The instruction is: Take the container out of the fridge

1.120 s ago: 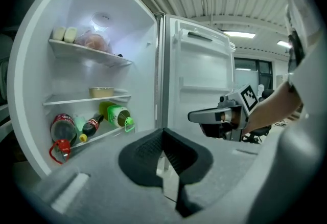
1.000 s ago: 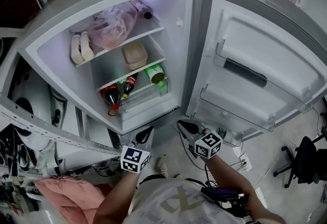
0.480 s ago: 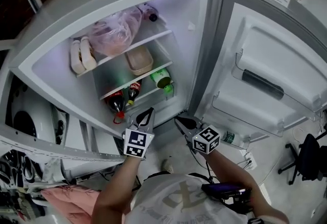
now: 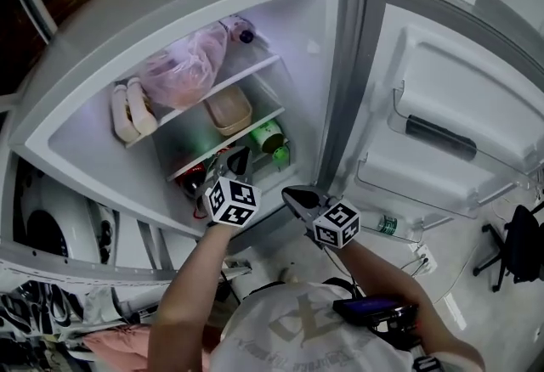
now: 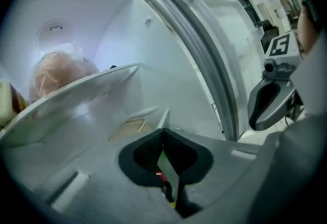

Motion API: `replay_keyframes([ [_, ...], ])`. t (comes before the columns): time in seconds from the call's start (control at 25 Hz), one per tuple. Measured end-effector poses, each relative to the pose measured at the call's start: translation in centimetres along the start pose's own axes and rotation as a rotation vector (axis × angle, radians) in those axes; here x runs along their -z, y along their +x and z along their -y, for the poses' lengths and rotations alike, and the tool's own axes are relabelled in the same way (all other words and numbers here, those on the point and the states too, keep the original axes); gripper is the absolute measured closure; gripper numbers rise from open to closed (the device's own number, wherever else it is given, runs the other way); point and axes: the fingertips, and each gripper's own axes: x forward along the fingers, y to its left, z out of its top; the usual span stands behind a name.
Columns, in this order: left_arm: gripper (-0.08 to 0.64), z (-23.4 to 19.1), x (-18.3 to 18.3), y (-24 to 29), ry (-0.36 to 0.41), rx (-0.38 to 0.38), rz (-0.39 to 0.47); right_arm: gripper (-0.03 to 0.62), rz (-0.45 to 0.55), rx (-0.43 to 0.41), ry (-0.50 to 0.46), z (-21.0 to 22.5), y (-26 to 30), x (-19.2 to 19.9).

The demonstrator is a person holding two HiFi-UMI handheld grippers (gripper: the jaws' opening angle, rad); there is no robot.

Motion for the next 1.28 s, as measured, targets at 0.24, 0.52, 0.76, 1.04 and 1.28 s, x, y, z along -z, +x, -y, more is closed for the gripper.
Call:
replay_keyframes([
  [0.24, 0.558, -3.3, -0.2, 3.1, 0.104, -0.031, -0.071, 0.584, 0.01, 0.021, 0.011, 1.0, 0.6, -0.1],
  [0.52, 0.482, -4.9, 1.0, 5.8, 0.219, -0.03, -0.163, 0.584, 0.019, 0.032, 0.03, 2.0, 1.2, -0.1],
  [0.76, 0.465, -5.1, 2.1, 7.2, 0.4, -0.022, -0.233, 0.584, 0.02, 0.041, 0.041, 2.6, 1.5, 0.1],
  [1.04, 0.465, -4.8, 2.9, 8.3, 0.504, -0.012, -0.296, 0.584, 0.027, 0.046, 0.042, 3.0, 1.8, -0.2],
  [1.28, 0.499, -5.4, 3.3, 8.8, 0.485, -0.021, -0.307, 0.584, 0.028, 0.055, 0.054, 3.4, 1.8, -0.1],
])
